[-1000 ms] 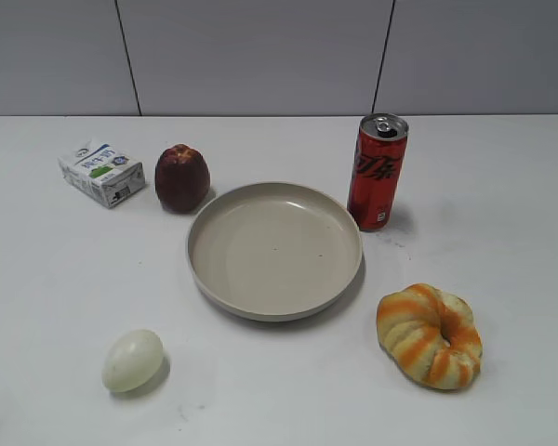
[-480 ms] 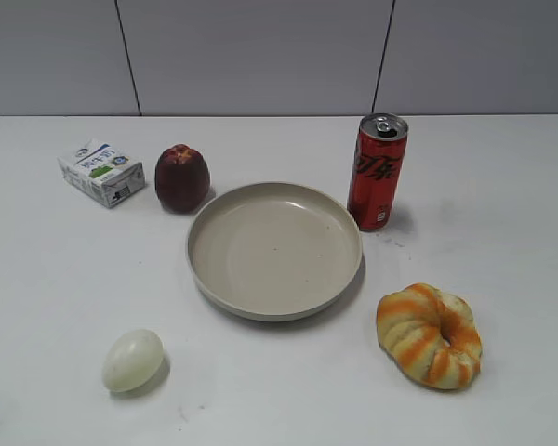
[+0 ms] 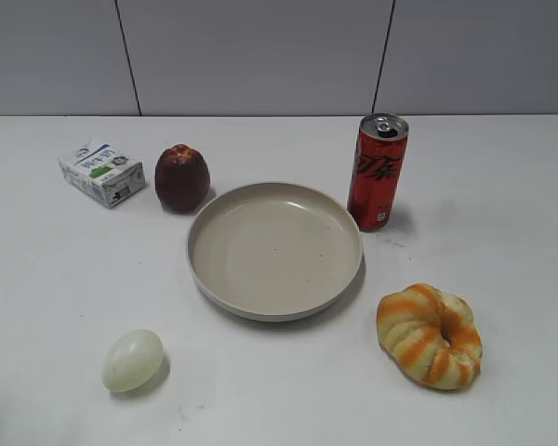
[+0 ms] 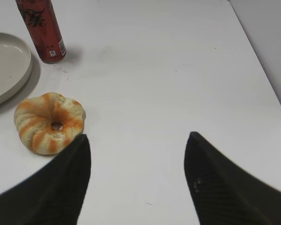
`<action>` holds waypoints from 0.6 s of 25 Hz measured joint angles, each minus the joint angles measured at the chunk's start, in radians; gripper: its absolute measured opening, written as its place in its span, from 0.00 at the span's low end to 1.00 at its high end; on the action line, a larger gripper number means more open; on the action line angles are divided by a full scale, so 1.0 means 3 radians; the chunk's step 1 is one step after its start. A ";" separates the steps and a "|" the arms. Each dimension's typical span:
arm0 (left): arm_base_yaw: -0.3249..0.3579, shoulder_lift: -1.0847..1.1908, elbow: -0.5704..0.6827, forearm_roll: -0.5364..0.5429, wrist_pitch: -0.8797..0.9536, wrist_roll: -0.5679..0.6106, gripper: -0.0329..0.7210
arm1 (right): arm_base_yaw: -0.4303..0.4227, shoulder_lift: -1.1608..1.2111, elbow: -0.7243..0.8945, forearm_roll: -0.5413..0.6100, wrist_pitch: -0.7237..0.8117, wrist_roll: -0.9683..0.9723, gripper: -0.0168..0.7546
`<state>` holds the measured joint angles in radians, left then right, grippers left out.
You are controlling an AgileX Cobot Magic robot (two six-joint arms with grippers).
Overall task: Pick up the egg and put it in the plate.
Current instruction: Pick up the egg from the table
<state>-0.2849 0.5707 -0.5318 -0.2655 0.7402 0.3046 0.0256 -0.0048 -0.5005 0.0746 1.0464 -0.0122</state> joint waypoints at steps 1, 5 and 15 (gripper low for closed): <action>-0.0070 0.0156 -0.0020 0.0000 -0.0020 0.0050 0.82 | 0.0000 0.0000 0.0000 0.0000 0.0000 0.0000 0.64; -0.0350 0.0748 -0.0136 0.0000 -0.0096 0.0254 0.82 | 0.0000 0.0000 0.0000 0.0000 0.0000 0.0000 0.64; -0.0902 0.2347 -0.0599 -0.0023 -0.0125 0.0369 0.83 | 0.0000 0.0000 0.0000 0.0000 0.0000 0.0000 0.64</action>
<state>-0.5553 1.2748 -0.7115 -0.2725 0.7028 0.4154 0.0256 -0.0048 -0.5005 0.0746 1.0464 -0.0122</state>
